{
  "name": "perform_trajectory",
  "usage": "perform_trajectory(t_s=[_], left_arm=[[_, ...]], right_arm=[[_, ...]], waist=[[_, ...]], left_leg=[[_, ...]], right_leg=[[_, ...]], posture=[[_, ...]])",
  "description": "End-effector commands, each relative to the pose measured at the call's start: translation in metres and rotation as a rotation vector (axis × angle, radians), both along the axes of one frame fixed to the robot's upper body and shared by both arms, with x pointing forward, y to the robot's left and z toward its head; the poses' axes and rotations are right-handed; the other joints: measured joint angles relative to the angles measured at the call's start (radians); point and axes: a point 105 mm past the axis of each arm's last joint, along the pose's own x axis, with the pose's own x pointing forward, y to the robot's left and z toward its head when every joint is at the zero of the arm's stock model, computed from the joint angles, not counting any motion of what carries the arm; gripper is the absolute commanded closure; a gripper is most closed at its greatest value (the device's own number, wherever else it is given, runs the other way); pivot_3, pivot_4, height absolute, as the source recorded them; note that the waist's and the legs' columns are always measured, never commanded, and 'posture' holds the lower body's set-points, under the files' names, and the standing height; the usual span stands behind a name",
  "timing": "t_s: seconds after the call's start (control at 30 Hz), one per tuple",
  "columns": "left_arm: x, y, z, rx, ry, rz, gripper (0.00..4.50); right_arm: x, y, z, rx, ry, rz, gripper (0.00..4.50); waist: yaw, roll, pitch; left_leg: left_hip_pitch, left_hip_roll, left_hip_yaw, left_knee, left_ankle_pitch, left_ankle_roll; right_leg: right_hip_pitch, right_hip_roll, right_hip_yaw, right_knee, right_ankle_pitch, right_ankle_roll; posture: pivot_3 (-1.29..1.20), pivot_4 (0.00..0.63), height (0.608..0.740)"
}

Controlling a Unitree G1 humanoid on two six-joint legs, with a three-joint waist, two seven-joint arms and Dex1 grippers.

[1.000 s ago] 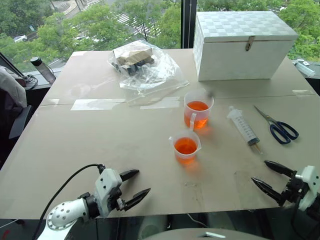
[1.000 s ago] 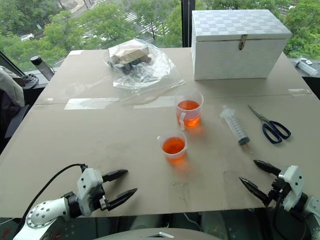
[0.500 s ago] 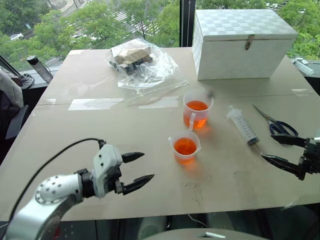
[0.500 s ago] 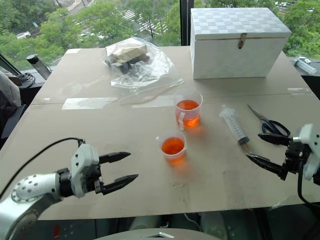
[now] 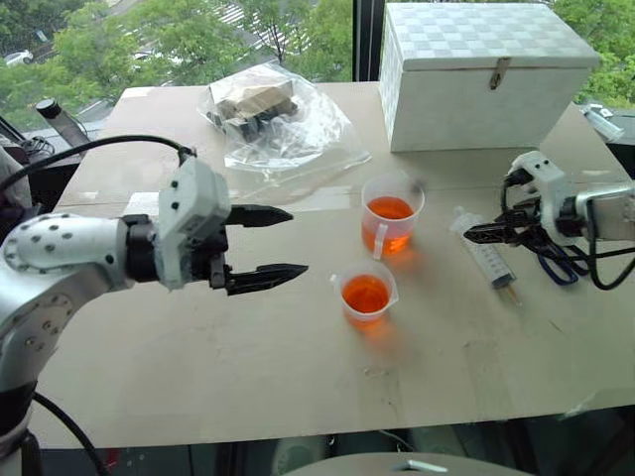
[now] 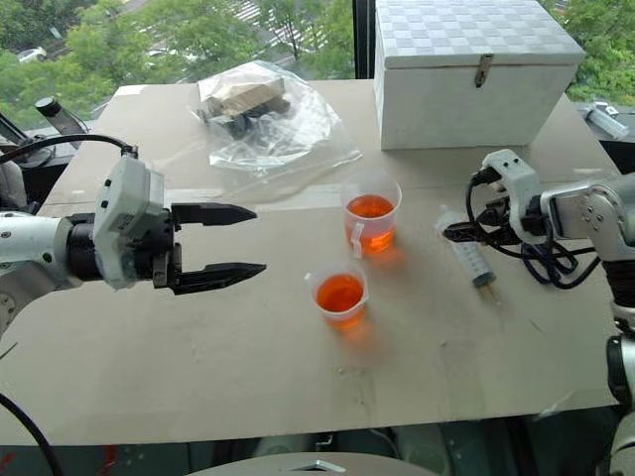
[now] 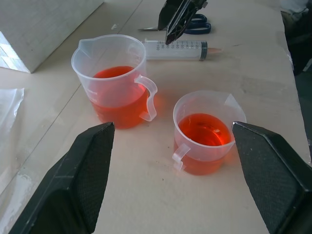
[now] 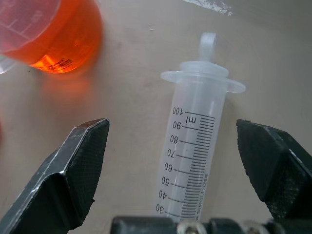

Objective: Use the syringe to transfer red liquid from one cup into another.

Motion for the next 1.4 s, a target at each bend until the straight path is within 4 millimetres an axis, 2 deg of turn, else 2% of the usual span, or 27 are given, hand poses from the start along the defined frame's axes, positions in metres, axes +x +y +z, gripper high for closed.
perform_trajectory(t_s=[0.03, 0.17, 0.3, 0.5, 0.83, 0.87, 0.93, 1.0, 1.03, 1.07, 1.17, 1.27, 1.33, 1.4], left_arm=[[-0.003, -0.009, 0.013, -0.025, -0.038, -0.028, 0.61], [-0.005, -0.016, 0.012, -0.030, -0.050, -0.033, 0.61], [-0.011, -0.018, 0.014, -0.045, -0.051, -0.027, 0.61], [-0.014, -0.018, 0.014, -0.068, -0.048, -0.003, 0.61], [-0.011, -0.018, 0.020, -0.109, -0.055, 0.039, 0.61], [-0.010, -0.019, 0.021, -0.111, -0.055, 0.039, 0.61], [-0.009, -0.019, 0.019, -0.111, -0.053, 0.034, 0.61], [-0.008, -0.019, 0.018, -0.111, -0.052, 0.033, 0.61], [-0.007, -0.018, 0.018, -0.111, -0.052, 0.034, 0.61], [-0.006, -0.018, 0.018, -0.111, -0.052, 0.034, 0.61], [-0.003, -0.015, 0.020, -0.111, -0.063, 0.037, 0.61], [0.002, -0.011, 0.025, -0.128, -0.081, 0.060, 0.61], [0.005, -0.007, 0.030, -0.156, -0.089, 0.080, 0.61], [0.012, 0.000, 0.036, -0.182, -0.094, 0.123, 0.61]], right_arm=[[0.006, -0.006, 0.000, -0.043, 0.097, -0.053, 0.06], [0.023, -0.009, -0.002, -0.118, 0.119, -0.052, 0.06], [0.039, -0.001, -0.004, -0.150, 0.110, -0.024, 0.06], [0.046, 0.016, -0.016, -0.166, 0.141, 0.024, 0.06], [0.053, 0.026, -0.020, -0.143, 0.149, 0.018, 0.06], [0.053, 0.028, -0.020, -0.137, 0.154, 0.017, 0.56], [0.053, 0.031, -0.025, -0.133, 0.165, 0.018, 1.29], [0.051, 0.035, -0.028, -0.121, 0.178, 0.016, 2.39], [0.050, 0.036, -0.028, -0.113, 0.182, 0.014, 2.77], [0.050, 0.037, -0.028, -0.107, 0.185, 0.013, 2.91], [0.049, 0.039, -0.012, -0.047, 0.158, 0.005, 2.91], [0.050, 0.041, 0.021, 0.045, 0.065, 0.032, 2.91], [0.052, 0.038, 0.051, 0.077, -0.049, 0.042, 2.91], [0.050, 0.039, 0.091, 0.127, -0.175, 0.031, 2.91]], waist=[[0.000, -0.001, 0.001], [-0.008, -0.003, 0.002], [-0.023, -0.003, 0.002], [-0.022, -0.003, 0.003], [-0.024, -0.005, 0.002], [-0.024, -0.005, 0.002], [-0.025, -0.005, 0.002], [-0.028, -0.005, 0.002], [-0.032, -0.005, 0.002], [-0.035, -0.005, 0.002], [-0.041, -0.005, 0.002], [-0.040, -0.004, 0.003], [-0.036, -0.004, 0.003], [-0.032, -0.004, 0.004]], left_leg=[[0.000, 0.000, 0.000, 0.000, 0.000, 0.000], [0.000, 0.000, 0.000, 0.002, 0.000, 0.000], [0.001, 0.000, 0.000, 0.002, 0.000, 0.000], [0.002, 0.000, 0.000, 0.002, 0.001, -0.001], [0.005, 0.000, 0.000, 0.005, 0.002, -0.003], [0.006, 0.000, 0.000, 0.005, 0.002, -0.003], [0.006, 0.000, 0.000, 0.005, 0.002, -0.003], [0.006, 0.000, 0.000, 0.005, 0.002, -0.003], [0.005, 0.000, 0.000, 0.005, 0.002, -0.003], [0.005, 0.000, 0.000, 0.005, 0.002, -0.003], [0.005, 0.000, 0.000, 0.005, 0.002, -0.003], [0.004, 0.000, 0.000, 0.005, 0.002, -0.003], [0.004, 0.000, 0.000, 0.005, 0.002, -0.003], [0.003, 0.000, 0.000, 0.004, 0.002, -0.003]], right_leg=[[0.000, 0.000, 0.000, 0.000, 0.000, 0.000], [0.000, 0.000, 0.000, 0.001, 0.000, 0.001], [0.000, 0.001, 0.001, 0.003, 0.001, 0.001], [-0.001, 0.001, 0.002, 0.008, 0.001, 0.001], [-0.001, 0.001, 0.003, 0.014, 0.001, 0.001], [-0.001, 0.002, 0.003, 0.015, 0.001, 0.001], [-0.001, 0.002, 0.003, 0.015, 0.001, 0.001], [-0.001, 0.002, 0.003, 0.015, 0.001, 0.001], [-0.001, 0.002, 0.003, 0.015, 0.001, 0.001], [-0.001, 0.002, 0.003, 0.015, 0.001, 0.001], [-0.001, 0.002, 0.004, 0.015, 0.001, 0.001], [-0.002, 0.002, 0.003, 0.015, 0.001, 0.001], [-0.002, 0.002, 0.003, 0.015, 0.001, 0.001], [-0.002, 0.001, 0.003, 0.015, 0.001, 0.001]], posture=[[0.00, 0.150, 0.740], [0.00, 0.150, 0.740], [0.00, 0.150, 0.740], [0.00, 0.150, 0.740], [0.00, 0.150, 0.740], [0.00, 0.150, 0.740], [0.00, 0.150, 0.740], [0.00, 0.150, 0.740], [0.00, 0.150, 0.740], [0.00, 0.150, 0.740], [0.00, 0.150, 0.740], [0.00, 0.150, 0.740], [0.00, 0.150, 0.740], [0.00, 0.150, 0.740]])
